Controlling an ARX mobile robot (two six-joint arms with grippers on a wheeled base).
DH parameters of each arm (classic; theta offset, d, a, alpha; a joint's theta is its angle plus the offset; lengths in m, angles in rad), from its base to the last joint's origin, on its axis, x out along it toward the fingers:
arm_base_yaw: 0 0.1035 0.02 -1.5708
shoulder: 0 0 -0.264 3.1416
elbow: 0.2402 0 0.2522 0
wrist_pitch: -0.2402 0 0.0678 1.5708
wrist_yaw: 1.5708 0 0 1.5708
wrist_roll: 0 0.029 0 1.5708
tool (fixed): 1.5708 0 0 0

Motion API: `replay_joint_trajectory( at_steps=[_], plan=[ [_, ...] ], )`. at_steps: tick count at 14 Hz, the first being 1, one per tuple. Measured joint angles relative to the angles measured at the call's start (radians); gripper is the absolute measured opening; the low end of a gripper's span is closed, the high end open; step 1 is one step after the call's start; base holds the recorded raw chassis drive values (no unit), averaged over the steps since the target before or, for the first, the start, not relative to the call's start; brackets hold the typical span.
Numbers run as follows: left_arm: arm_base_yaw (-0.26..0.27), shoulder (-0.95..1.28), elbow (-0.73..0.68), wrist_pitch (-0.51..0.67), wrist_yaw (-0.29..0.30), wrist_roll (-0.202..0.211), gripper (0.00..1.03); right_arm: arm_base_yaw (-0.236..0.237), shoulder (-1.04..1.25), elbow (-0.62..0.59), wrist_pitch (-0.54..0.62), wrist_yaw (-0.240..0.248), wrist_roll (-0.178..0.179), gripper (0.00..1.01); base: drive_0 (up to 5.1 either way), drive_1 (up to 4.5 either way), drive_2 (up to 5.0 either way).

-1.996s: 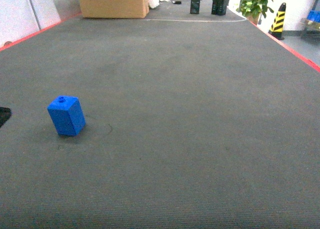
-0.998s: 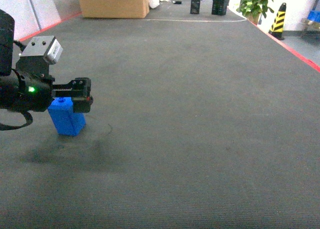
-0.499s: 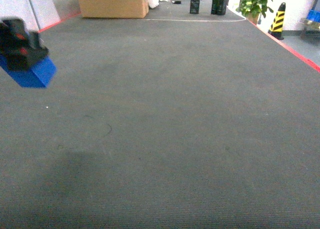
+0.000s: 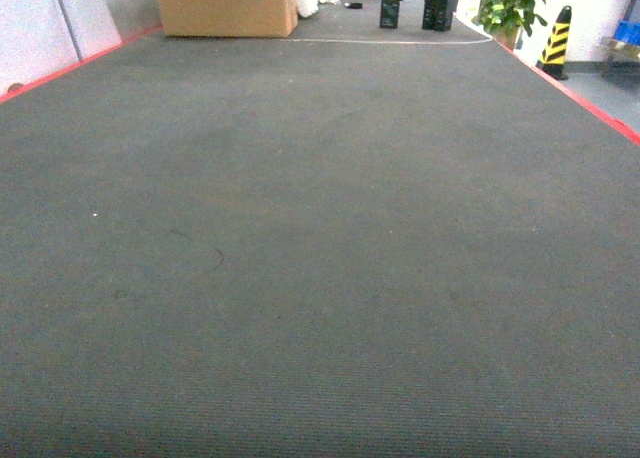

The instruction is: Sort blue parts and orange caps into right shelf containers

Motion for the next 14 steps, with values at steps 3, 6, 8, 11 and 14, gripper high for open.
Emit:
replay_joint_trajectory(
  at_steps=[3,6,8,11,14],
  plan=[
    [0.0,0.014,-0.008,-0.003,-0.002,0.003,0.45,0.0,0.0,0.0,0.0,-0.001,0.0,0.43,0.0,0.0,0.0],
    [0.001,0.012,-0.008,-0.003,0.0,0.003,0.45,0.0,0.0,0.0,0.0,0.0,0.0,0.43,0.0,0.0,0.0],
    [0.001,0.011,-0.008,-0.003,-0.001,0.003,0.45,0.0,0.0,0.0,0.0,0.0,0.0,0.43,0.0,0.0,0.0],
    [0.001,0.011,-0.008,-0.003,0.0,0.003,0.45,0.0,0.0,0.0,0.0,0.0,0.0,0.43,0.0,0.0,0.0],
    [0.001,0.012,-0.008,-0.003,0.0,0.003,0.45,0.0,0.0,0.0,0.0,0.0,0.0,0.43,0.0,0.0,0.0]
  ],
)
